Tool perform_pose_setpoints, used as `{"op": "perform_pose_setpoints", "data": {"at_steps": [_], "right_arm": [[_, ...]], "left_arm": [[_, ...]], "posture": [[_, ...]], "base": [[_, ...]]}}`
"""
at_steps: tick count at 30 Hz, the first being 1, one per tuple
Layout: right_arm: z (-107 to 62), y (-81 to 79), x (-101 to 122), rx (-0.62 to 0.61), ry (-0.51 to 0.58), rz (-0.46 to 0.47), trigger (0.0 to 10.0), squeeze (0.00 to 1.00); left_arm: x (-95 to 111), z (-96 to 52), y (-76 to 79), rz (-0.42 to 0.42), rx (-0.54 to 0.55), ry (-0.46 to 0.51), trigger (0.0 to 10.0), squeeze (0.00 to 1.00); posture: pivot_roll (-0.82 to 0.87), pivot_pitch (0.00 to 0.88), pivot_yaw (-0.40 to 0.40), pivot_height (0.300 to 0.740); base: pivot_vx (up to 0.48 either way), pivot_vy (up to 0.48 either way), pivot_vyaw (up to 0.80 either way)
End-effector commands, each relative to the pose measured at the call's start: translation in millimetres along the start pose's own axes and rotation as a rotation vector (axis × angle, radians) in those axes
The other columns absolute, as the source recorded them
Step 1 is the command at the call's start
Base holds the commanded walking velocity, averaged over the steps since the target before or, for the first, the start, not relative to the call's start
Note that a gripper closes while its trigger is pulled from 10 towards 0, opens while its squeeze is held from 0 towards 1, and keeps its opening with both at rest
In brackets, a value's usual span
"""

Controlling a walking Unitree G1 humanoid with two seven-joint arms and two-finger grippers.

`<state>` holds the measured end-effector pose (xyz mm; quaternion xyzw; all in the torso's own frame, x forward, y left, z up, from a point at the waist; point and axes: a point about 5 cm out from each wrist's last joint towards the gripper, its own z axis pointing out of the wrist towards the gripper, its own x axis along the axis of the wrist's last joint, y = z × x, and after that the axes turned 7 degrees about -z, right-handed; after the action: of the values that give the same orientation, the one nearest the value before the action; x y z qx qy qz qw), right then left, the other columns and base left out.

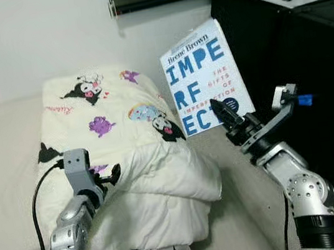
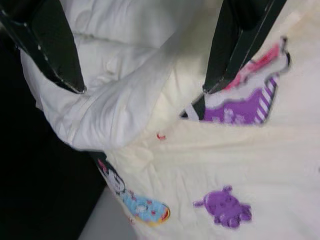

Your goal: Clean up the room

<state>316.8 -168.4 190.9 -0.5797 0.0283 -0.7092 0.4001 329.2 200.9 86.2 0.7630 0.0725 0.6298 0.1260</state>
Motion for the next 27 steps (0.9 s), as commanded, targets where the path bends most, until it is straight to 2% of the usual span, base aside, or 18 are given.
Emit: {"op": "perform_pose_setpoints", "data": {"at_steps": [1,4,9,10,12,15,16,17,18,19,20,21,22,23,24,25,26,27], "right_arm": [[2.8,-5.7,6,0.031,0.028,-0.019,0.0,0.0],[2.0,-5.6,3,0.027,0.023,-0.019,0.0,0.0],[1.7,-4.3,1,0.022,0.013,-0.024,0.0,0.0],[-3.0,5.3,-11,-0.02,-0.043,-0.043,0.0,0.0],[-10.3,17.5,-28,-0.074,-0.12,-0.069,0.0,0.0],[-10.3,17.5,-28,-0.074,-0.12,-0.069,0.0,0.0],[-26.2,36.5,-54,-0.159,-0.227,-0.077,0.0,0.0],[-26.2,36.5,-54,-0.159,-0.227,-0.077,0.0,0.0],[-56.8,61.0,-91,-0.29,-0.381,-0.067,0.0,0.0],[-56.8,61.0,-91,-0.29,-0.381,-0.067,0.0,0.0],[-96.8,78.7,-126,-0.432,-0.534,-0.042,0.0,0.0],[-96.8,78.7,-126,-0.432,-0.534,-0.042,0.0,0.0],[-135.8,86.6,-152,-0.555,-0.649,-0.008,0.0,0.0],[-135.8,86.6,-152,-0.555,-0.649,-0.008,0.0,0.0],[-174.4,88.8,-170,-0.678,-0.755,0.013,7.4,0.0],[-174.4,88.8,-170,-0.678,-0.755,0.013,7.4,0.0],[-209.3,86.0,-184,-0.773,-0.854,0.028,10.0,0.0],[-209.3,86.0,-184,-0.773,-0.854,0.028,10.0,0.0]], "left_arm": [[-2,-1.4,-5.3,0.022,0.017,-0.006,10.0,0.0],[-22,-8.5,-18.6,0.03,0.065,-0.064,10.0,0.0],[-29,-11.6,-25.1,0.029,0.092,-0.086,10.0,0.0],[-47,-20.9,-41.8,0.025,0.167,-0.142,10.0,0.0],[-59,-29.0,-52.1,0.011,0.219,-0.184,10.0,0.0],[-59,-29.0,-52.1,0.011,0.219,-0.184,10.0,0.0],[-76,-41.3,-63.6,-0.014,0.288,-0.248,10.0,0.0],[-76,-41.3,-63.6,-0.014,0.288,-0.248,10.0,0.0],[-102,-62.1,-75.6,-0.039,0.38,-0.356,10.0,0.0],[-102,-62.1,-75.6,-0.039,0.38,-0.356,10.0,0.0],[-129,-88.5,-85.1,-0.047,0.469,-0.48,10.0,0.0],[-129,-88.5,-85.1,-0.047,0.469,-0.48,10.0,0.0],[-152,-114.8,-91.0,-0.041,0.539,-0.592,10.0,0.0],[-152,-114.8,-91.0,-0.041,0.539,-0.592,10.0,0.0],[-169,-136.7,-92.8,-0.035,0.575,-0.675,10.0,0.0],[-169,-136.7,-92.8,-0.035,0.575,-0.675,10.0,0.0],[-181,-149.9,-90.5,-0.034,0.576,-0.718,10.0,0.0],[-181,-149.9,-90.5,-0.034,0.576,-0.718,10.0,0.0]], "posture": [[0.06,0.035,-0.041,0.692],[0.06,0.033,-0.04,0.707],[0.06,0.031,-0.044,0.712],[0.06,0.026,-0.047,0.722],[0.05,0.021,-0.05,0.727],[0.05,0.021,-0.05,0.727],[0.05,0.017,-0.056,0.732],[0.05,0.017,-0.056,0.732],[0.06,0.005,-0.062,0.737],[0.06,0.005,-0.062,0.737],[0.06,0.001,-0.064,0.74],[0.06,0.001,-0.064,0.74],[0.05,0.0,-0.057,0.74],[0.05,0.0,-0.057,0.74],[0.04,0.0,-0.051,0.74],[0.04,0.0,-0.051,0.74],[0.04,0.001,-0.057,0.74],[0.04,0.001,-0.057,0.74]], "base": [[0.0,0.0,0.0],[0.0,0.0,0.0],[0.0,0.0,0.0],[0.0,0.0,0.0],[0.0,0.0,0.0],[0.0,0.0,0.0],[0.0,0.0,0.0],[0.0,0.0,0.0],[0.0,0.0,0.0],[0.0,0.0,0.0],[0.0,0.0,0.0],[0.0,0.0,0.0],[0.0,0.0,0.0],[0.0,0.0,0.0],[0.0,0.0,0.0],[0.0,0.0,0.0],[0.0,0.0,0.0],[0.0,0.0,0.0]]}}
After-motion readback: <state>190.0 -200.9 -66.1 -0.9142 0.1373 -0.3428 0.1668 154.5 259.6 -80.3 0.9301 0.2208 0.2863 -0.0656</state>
